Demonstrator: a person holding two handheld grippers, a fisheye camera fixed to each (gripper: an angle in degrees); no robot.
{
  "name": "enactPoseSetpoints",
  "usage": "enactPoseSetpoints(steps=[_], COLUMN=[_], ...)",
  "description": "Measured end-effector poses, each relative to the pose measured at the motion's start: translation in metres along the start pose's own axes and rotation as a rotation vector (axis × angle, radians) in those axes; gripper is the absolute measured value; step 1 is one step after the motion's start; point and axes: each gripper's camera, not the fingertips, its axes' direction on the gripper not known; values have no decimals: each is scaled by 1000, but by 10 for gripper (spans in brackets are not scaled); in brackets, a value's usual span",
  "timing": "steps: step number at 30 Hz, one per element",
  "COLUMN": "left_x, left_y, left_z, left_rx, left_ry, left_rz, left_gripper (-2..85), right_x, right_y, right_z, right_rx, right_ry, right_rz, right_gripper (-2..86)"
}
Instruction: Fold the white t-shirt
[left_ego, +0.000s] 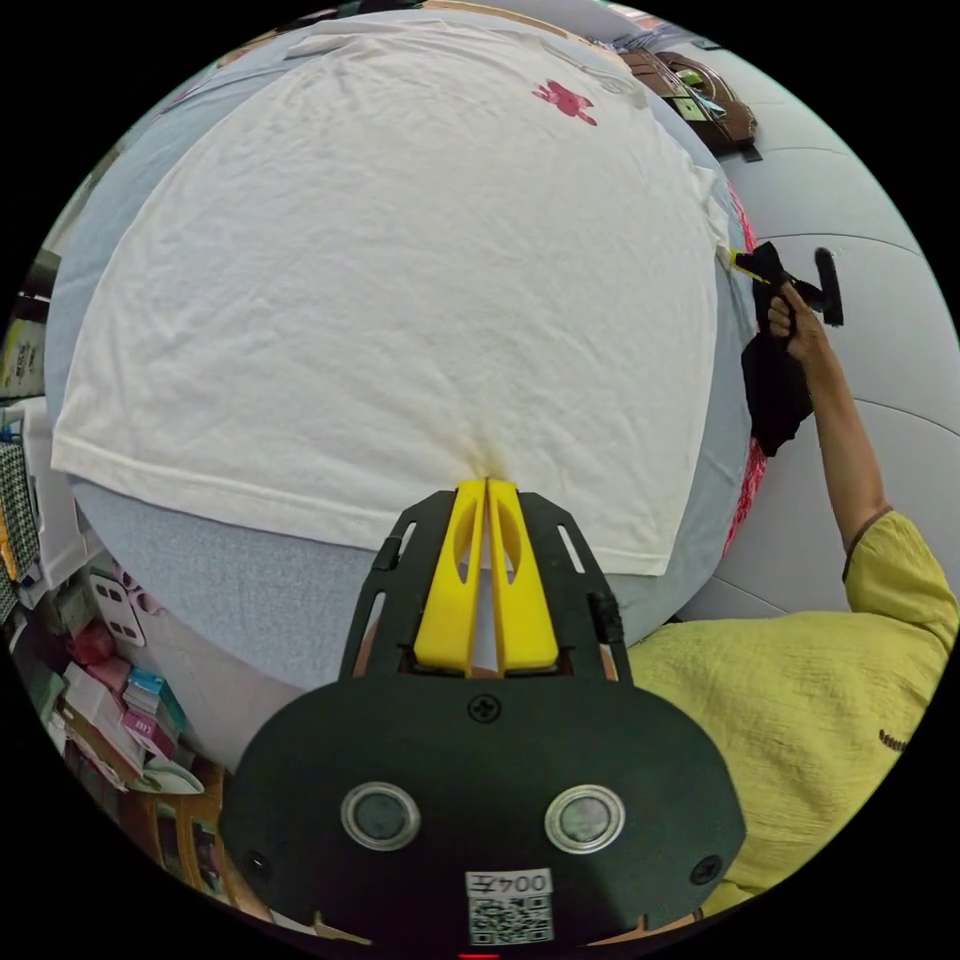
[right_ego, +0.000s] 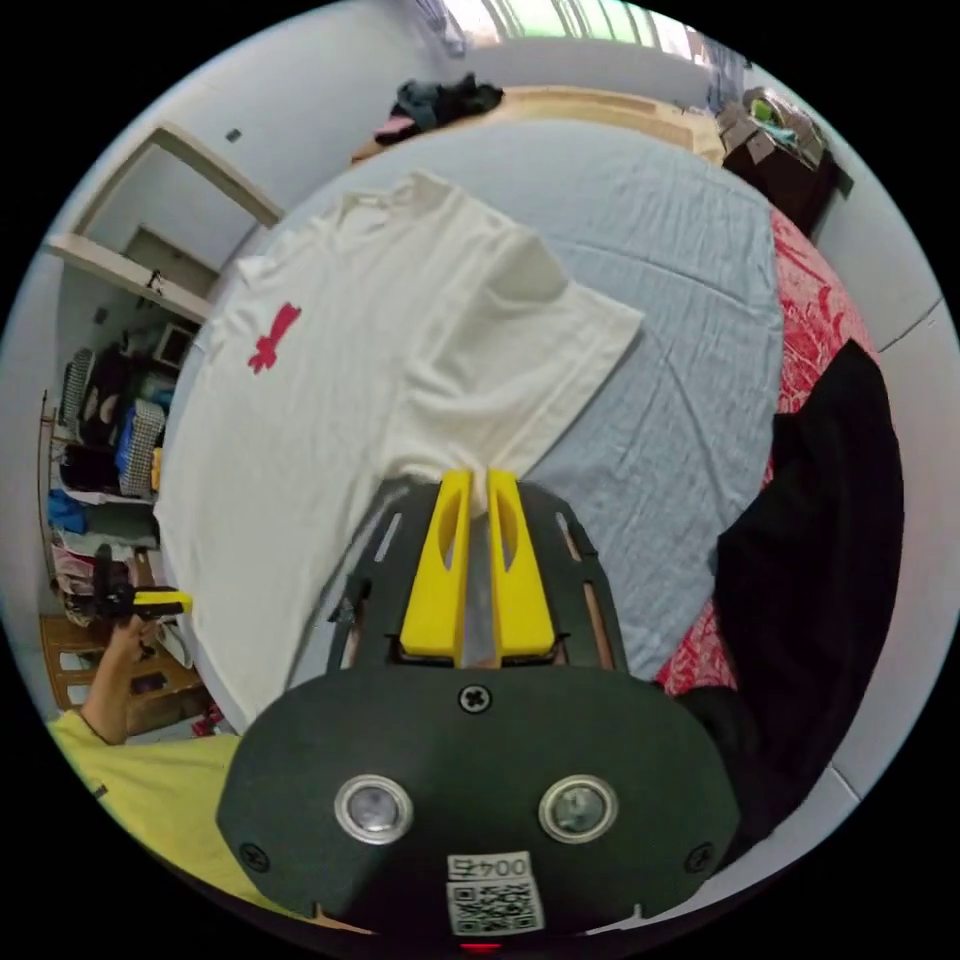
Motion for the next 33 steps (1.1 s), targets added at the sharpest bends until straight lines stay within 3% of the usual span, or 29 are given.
enactPoseSetpoints(steps=[5,11,17,20,27,33], left_x=[4,7,7,2,-41,-67], left_y=[0,2,10,16,21,34], left_z=[-3,-8,-14,-18,-32,-69], left_rx=[-6,-13,19,47,57,57], left_ry=[-38,-88,-139,-134,61,24], left_rz=[16,46,117,165,249,464], left_gripper=[3,3,2,2,2,2], right_x=[-77,-228,-339,-373,-395,-420], right_y=[61,164,239,258,261,273], right_z=[-49,11,80,108,125,137], right_rx=[144,-129,-321,-390,-457,-476], right_ry=[-17,-178,-58,86,62,73], right_rz=[-95,-290,-322,-321,-116,-94], right_gripper=[12,0,1,1,-5,-5])
